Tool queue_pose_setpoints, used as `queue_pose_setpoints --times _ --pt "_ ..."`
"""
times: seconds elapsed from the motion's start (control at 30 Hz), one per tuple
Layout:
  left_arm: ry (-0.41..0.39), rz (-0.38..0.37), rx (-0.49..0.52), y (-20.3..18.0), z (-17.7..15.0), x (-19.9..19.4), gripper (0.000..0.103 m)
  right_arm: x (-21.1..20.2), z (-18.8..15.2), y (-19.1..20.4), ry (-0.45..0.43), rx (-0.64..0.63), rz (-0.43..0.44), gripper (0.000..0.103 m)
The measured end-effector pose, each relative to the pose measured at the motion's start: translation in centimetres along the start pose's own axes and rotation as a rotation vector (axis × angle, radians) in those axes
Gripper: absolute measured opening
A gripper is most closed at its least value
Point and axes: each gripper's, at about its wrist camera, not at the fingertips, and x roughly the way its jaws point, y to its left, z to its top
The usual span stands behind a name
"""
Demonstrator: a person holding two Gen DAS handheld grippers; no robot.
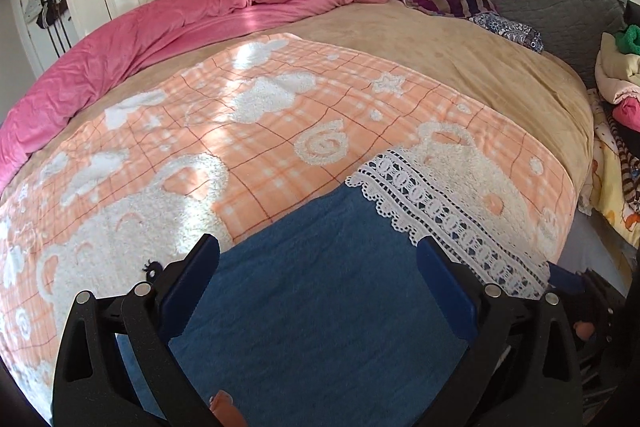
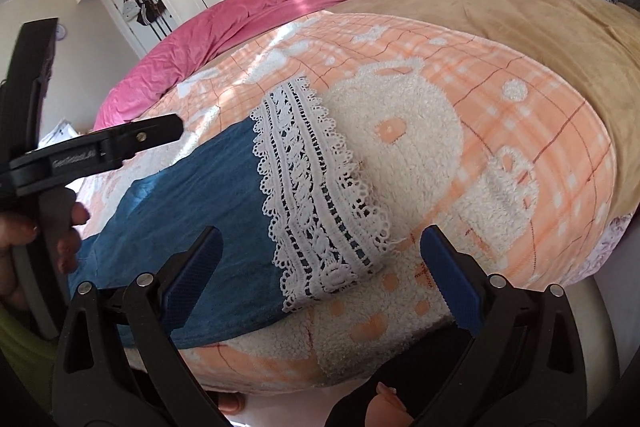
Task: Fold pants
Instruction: 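Grasp the lace hem with the right tool while the left tool grasps the lace edge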
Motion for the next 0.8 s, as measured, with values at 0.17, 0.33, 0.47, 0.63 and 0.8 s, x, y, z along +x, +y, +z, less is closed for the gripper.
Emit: queue_pose_setpoints --times 0.17,0.33,0.47,0.63,0.8 --pt "0.045 -0.026 0.001 0.2 1.1 2.8 0.098 0.9 -0.1 -0.1 0.023 0.006 -0.003 0.093" --pt "0.082 -0.092 0.007 0.2 2.2 5.5 0.098 1.6 0.0 0.0 0.021 0.010 0.000 0.094" --pt "0.079 -0.119 -0.003 0.3 2.9 6.8 0.098 2.0 0.2 0.3 0.023 -0.003 0.002 0.095" --pt "0.063 -0.133 0.015 0.0 3.7 7.5 0.098 1.8 0.1 0.3 0.016 -0.010 0.013 0.083" --pt "0.059 -0.170 0.006 0.0 4.3 8.1 0.098 1.5 -0.1 0.1 0.010 0.000 0.047 0.052"
